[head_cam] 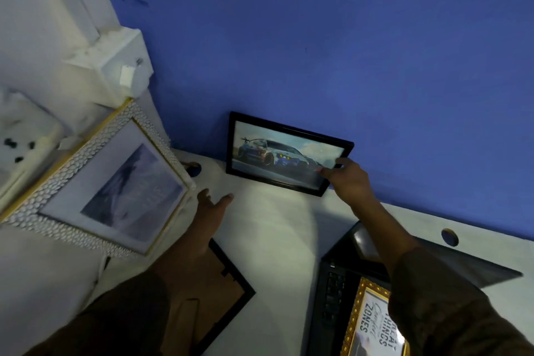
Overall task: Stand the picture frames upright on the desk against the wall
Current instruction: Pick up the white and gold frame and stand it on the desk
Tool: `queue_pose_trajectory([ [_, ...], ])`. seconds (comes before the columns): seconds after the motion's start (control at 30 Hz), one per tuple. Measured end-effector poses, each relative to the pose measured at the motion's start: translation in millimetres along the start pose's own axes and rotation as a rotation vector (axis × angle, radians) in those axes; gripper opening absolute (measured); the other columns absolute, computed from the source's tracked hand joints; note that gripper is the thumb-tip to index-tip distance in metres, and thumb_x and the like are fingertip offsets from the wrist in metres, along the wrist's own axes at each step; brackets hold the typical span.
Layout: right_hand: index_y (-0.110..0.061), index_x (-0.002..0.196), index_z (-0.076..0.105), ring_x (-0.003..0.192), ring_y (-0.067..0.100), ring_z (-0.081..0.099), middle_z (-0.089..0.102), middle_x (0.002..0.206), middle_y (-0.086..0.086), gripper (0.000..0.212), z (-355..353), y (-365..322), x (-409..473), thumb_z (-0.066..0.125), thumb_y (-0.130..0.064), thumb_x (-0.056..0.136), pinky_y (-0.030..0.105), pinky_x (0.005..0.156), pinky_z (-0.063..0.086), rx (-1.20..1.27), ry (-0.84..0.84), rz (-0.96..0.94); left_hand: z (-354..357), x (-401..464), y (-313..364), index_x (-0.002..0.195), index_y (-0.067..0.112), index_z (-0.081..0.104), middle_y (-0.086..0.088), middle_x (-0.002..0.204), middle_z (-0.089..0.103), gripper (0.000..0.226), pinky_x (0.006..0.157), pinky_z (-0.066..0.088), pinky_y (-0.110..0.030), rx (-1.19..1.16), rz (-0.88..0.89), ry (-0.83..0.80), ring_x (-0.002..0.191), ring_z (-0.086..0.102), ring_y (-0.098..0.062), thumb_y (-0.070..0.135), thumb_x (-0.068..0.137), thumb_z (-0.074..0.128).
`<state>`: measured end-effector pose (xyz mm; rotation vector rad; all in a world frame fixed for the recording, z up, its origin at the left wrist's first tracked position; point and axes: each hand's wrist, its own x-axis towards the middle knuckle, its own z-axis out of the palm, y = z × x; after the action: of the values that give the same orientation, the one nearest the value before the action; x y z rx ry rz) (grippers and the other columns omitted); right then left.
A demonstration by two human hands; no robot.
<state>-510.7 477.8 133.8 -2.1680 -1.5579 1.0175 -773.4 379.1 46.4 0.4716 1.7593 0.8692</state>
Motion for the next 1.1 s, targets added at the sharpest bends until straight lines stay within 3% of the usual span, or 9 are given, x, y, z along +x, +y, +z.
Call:
queue_pose_trajectory([
  [0.17,-0.017,0.143,0.055,0.121,0.032,0.061,0.065,0.134,0.010,0.059,39.2,-43.9,-26.3,0.067,-0.045,0.092,0.034,0.094,0.050,-0.079,-0.152,-0.184,-43.6,-55.5,-57.7,0.156,0.012,0.018,-0.016,0.158,0.031,0.079,0.112,0.032,-0.042,-0.064,-0.009,0.050,0.144,0.034,-0.033,0.037,0.095,0.062],
  [0.27,-0.016,0.133,0.063,0.118,0.029,0.062,0.065,0.137,0.008,0.047,71.7,-66.6,-35.5,0.066,-0.041,0.093,0.033,0.093,0.049,-0.111,-0.237,-0.323,-63.6,-67.4,-83.2,0.157,0.014,0.018,-0.012,0.160,0.026,0.079,0.109,0.033,-0.039,-0.173,-0.073,0.112,0.146,0.031,-0.030,0.033,0.095,0.063],
  [0.4,-0.009,0.146,0.049,0.137,0.028,0.048,0.051,0.152,0.011,0.062,125.2,-100.0,-51.6,0.062,-0.045,0.097,0.029,0.101,0.035,-0.169,-0.407,-0.442,-99.0,-78.0,-106.9,0.155,0.017,0.019,-0.010,0.157,0.034,0.081,0.102,0.039,-0.037,-0.346,-0.134,0.292,0.136,0.041,-0.030,0.028,0.093,0.069],
  [0.47,-0.010,0.150,0.044,0.138,0.029,0.047,0.048,0.153,0.011,0.067,148.5,-118.5,-61.1,0.061,-0.046,0.097,0.031,0.105,0.038,-0.148,-0.478,-0.471,-119.5,-81.0,-112.2,0.154,0.015,0.023,-0.010,0.153,0.040,0.079,0.098,0.041,-0.035,-0.337,-0.126,0.371,0.132,0.046,-0.030,0.028,0.092,0.070],
  [0.6,-0.008,0.145,0.050,0.132,0.032,0.052,0.053,0.149,0.013,0.053,185.0,-148.0,-61.3,0.058,-0.035,0.100,0.032,0.093,0.042,-0.183,-0.483,-0.559,-153.7,-73.2,-114.3,0.148,0.012,0.032,-0.010,0.148,0.045,0.070,0.093,0.040,-0.030,-0.262,-0.069,0.462,0.125,0.049,-0.026,0.027,0.091,0.070],
  [0.73,-0.013,0.147,0.046,0.133,0.032,0.052,0.052,0.150,0.011,0.046,212.1,-168.4,-55.1,0.048,-0.019,0.101,0.034,0.101,0.043,-0.201,-0.493,-0.659,-176.3,-61.4,-112.6,0.137,0.011,0.044,-0.012,0.140,0.055,0.054,0.094,0.042,-0.029,-0.136,-0.008,0.432,0.120,0.055,-0.026,0.017,0.091,0.071],
  [0.87,-0.015,0.143,0.046,0.130,0.033,0.054,0.053,0.148,0.012,0.041,227.8,-187.5,-52.1,0.043,-0.027,0.104,0.043,0.108,0.045,-0.181,-0.502,-0.730,-184.7,-50.6,-104.7,0.140,0.013,0.053,-0.008,0.139,0.060,0.045,0.096,0.038,-0.024,0.088,0.041,0.347,0.124,0.057,-0.026,0.020,0.097,0.062],
  [1.0,-0.012,0.133,0.049,0.118,0.035,0.062,0.061,0.135,0.016,0.037,234.3,-185.8,-43.8,0.047,-0.029,0.101,0.050,0.099,0.052,-0.169,-0.471,-0.761,-190.2,-46.9,-99.6,0.115,-0.001,0.067,-0.017,0.122,0.070,0.028,0.078,0.039,-0.018,0.261,0.069,0.426,0.107,0.066,-0.030,0.019,0.101,0.054],
  [1.1,-0.010,0.126,0.054,0.109,0.032,0.065,0.066,0.124,0.014,0.029,228.4,-174.7,-41.6,0.050,-0.022,0.100,0.048,0.091,0.055,-0.126,-0.410,-0.762,-186.6,-55.1,-103.9,0.109,-0.003,0.070,-0.018,0.112,0.073,0.026,0.071,0.039,-0.013,0.335,0.172,0.426,0.093,0.067,-0.023,0.018,0.101,0.056],
])
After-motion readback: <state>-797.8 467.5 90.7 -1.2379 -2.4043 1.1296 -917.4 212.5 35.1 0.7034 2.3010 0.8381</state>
